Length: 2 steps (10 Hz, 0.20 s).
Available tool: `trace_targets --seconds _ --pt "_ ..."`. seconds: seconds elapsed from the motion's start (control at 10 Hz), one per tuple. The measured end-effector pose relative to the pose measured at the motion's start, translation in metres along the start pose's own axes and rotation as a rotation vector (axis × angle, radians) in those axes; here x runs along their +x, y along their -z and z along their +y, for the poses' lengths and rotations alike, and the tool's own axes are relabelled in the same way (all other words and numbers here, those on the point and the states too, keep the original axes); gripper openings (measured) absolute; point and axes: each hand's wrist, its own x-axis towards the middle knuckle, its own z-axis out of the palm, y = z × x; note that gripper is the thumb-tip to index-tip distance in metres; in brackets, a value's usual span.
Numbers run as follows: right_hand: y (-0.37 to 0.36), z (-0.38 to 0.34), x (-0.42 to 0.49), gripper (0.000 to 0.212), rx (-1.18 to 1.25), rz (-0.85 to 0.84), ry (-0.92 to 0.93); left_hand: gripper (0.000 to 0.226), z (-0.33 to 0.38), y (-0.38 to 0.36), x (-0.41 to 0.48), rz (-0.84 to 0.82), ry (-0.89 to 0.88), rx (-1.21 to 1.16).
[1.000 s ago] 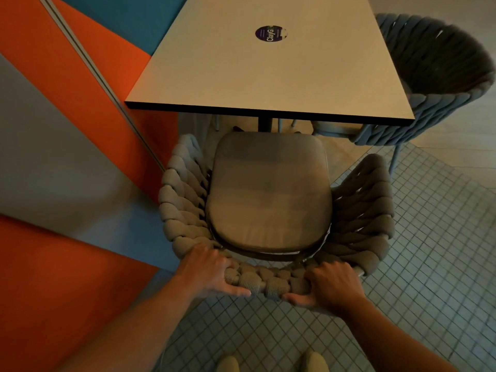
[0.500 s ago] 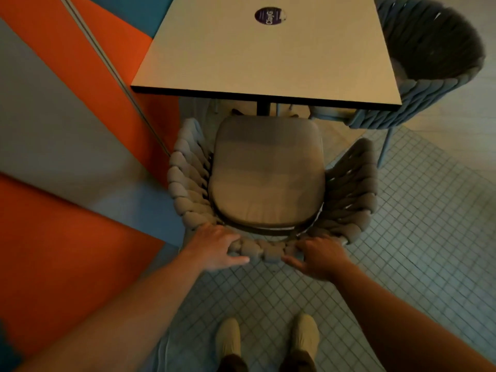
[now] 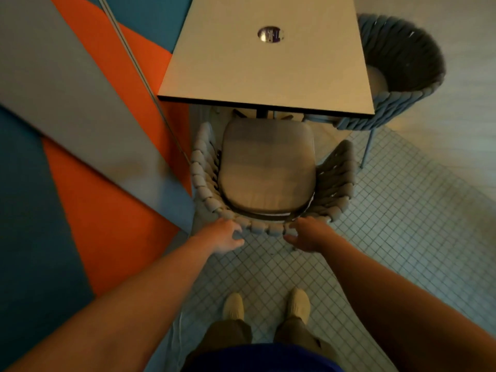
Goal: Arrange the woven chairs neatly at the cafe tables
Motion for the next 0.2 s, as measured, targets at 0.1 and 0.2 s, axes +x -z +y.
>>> trace_targets --seconds 0.1,0.2 --pt "0.0081 -0.0071 0.0030 0.049 0.001 0.003 0.006 0.052 -0.0076 0.0034 -0.0021 0.017 0.022 -0.045" --pt "0.0109 -0.0045 0.0098 0.051 0.036 0.021 0.005 0.051 -0.0107 0.0052 -0.0028 0.033 0.022 -0.073"
